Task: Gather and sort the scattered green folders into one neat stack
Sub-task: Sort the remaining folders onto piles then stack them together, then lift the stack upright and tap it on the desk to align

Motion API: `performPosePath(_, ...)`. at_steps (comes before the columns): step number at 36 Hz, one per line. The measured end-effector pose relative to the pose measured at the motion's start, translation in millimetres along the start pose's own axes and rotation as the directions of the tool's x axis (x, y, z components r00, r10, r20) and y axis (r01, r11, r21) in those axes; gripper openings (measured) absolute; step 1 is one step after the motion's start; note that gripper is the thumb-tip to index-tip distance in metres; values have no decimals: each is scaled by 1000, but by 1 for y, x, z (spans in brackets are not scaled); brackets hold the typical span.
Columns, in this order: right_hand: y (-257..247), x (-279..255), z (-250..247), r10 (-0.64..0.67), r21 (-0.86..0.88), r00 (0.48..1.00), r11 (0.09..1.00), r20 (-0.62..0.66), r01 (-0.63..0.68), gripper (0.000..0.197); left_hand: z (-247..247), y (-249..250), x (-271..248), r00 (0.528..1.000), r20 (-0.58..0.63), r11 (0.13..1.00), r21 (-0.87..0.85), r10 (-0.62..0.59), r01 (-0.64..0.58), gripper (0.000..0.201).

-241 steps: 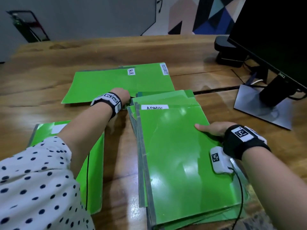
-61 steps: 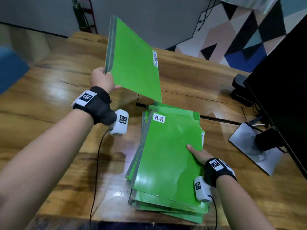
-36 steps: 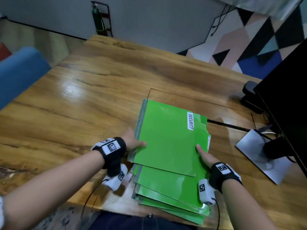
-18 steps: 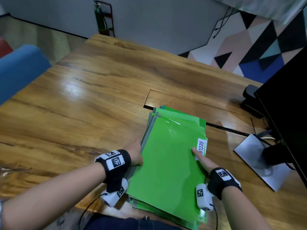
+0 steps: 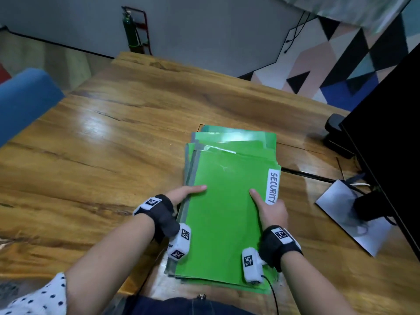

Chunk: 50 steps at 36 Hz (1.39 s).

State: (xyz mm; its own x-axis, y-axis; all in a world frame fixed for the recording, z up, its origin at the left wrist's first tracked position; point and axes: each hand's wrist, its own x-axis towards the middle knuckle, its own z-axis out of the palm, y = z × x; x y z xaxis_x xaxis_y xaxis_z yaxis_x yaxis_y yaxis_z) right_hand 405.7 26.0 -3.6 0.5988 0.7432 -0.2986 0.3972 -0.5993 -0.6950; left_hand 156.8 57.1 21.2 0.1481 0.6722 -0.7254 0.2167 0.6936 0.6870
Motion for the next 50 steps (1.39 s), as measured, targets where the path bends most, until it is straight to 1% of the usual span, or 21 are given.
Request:
performPosePath(2, -15, -2, -1, -74, -9, 997, 997, -12, 74, 61, -4, 3, -8, 998, -36, 995, -86, 51, -54, 97)
performPosePath(5, -37, -2, -2, -179, 62, 983, 981, -33, 181, 65, -16, 5, -3, 970, -180, 971, -144, 162, -189, 148)
performPosePath(8, -60, -4, -8, -282, 152, 953, 943, -110, 296, 54, -31, 23, -10, 935, -225, 932, -177, 275, -317, 164)
performPosePath(11, -83, -7, -17, -381, 242, 896, 869, -227, 431, 50, -40, 50, -27, 882, -246, 890, -122, 402, -440, 148)
performPosePath(15, -104, -15, -27, -449, 407, 847, 743, -285, 531, 68, -46, 80, -57, 788, -217, 800, -46, 577, -598, 133)
performPosePath(19, -100, -20, -28, -479, 442, 859, 741, -181, 506, 95, -53, 81, -60, 749, -223, 747, -113, 624, -655, 139)
performPosePath(21, -90, -21, -24, -499, 452, 861, 749, -96, 484, 110, -55, 77, -55, 736, -215, 715, -177, 642, -676, 123)
performPosePath(23, -85, -25, -22, -473, 461, 880, 771, -47, 440, 89, -52, 80, -62, 704, -190, 675, -198, 684, -710, 100)
performPosePath(25, -86, -26, -22, -452, 463, 891, 781, -44, 419, 64, -49, 90, -69, 654, -185, 626, -192, 733, -756, 94)
performPosePath(26, -86, -26, -24, -447, 477, 894, 780, -31, 406, 63, -48, 96, -72, 629, -209, 603, -181, 748, -777, 95)
performPosePath(28, -91, -28, -27, -449, 553, 894, 741, -13, 380, 84, -48, 110, -77, 590, -266, 558, -193, 762, -807, 99)
performPosePath(30, -97, -27, -32, -427, 610, 904, 708, -32, 356, 114, -48, 123, -83, 570, -261, 539, -185, 780, -822, 86)
performPosePath(34, -126, -28, -53, -424, 681, 900, 632, -96, 370, 127, -50, 141, -80, 575, -239, 569, -102, 783, -816, 42)
performPosePath(35, -136, -28, -60, -456, 684, 882, 605, -123, 408, 114, -49, 142, -78, 582, -244, 579, -89, 776, -810, 34)
performPosePath(38, -164, -29, -78, -526, 694, 834, 537, -168, 479, 45, -51, 143, -73, 600, -276, 607, -71, 751, -792, 30)
performPosePath(40, -172, -24, -80, -540, 689, 824, 532, -171, 492, 26, -53, 144, -70, 613, -295, 627, -56, 733, -777, 29)
performPosePath(42, -171, -17, -77, -536, 686, 833, 555, -138, 471, 23, -52, 144, -69, 615, -301, 633, -46, 729, -773, 32)
performPosePath(45, -163, -9, -70, -451, 683, 888, 622, -90, 384, 29, -53, 144, -69, 640, -296, 652, -69, 709, -755, 43)
performPosePath(47, -155, -1, -65, -357, 680, 930, 661, -84, 316, 47, -55, 144, -69, 655, -285, 661, -89, 700, -745, 46)
performPosePath(48, -152, 4, -63, -329, 686, 941, 667, -80, 291, 53, -55, 144, -70, 662, -278, 664, -103, 696, -741, 45)
performPosePath(50, -152, 4, -63, -335, 693, 941, 665, -55, 277, 45, -53, 145, -72, 661, -264, 657, -116, 702, -745, 33)
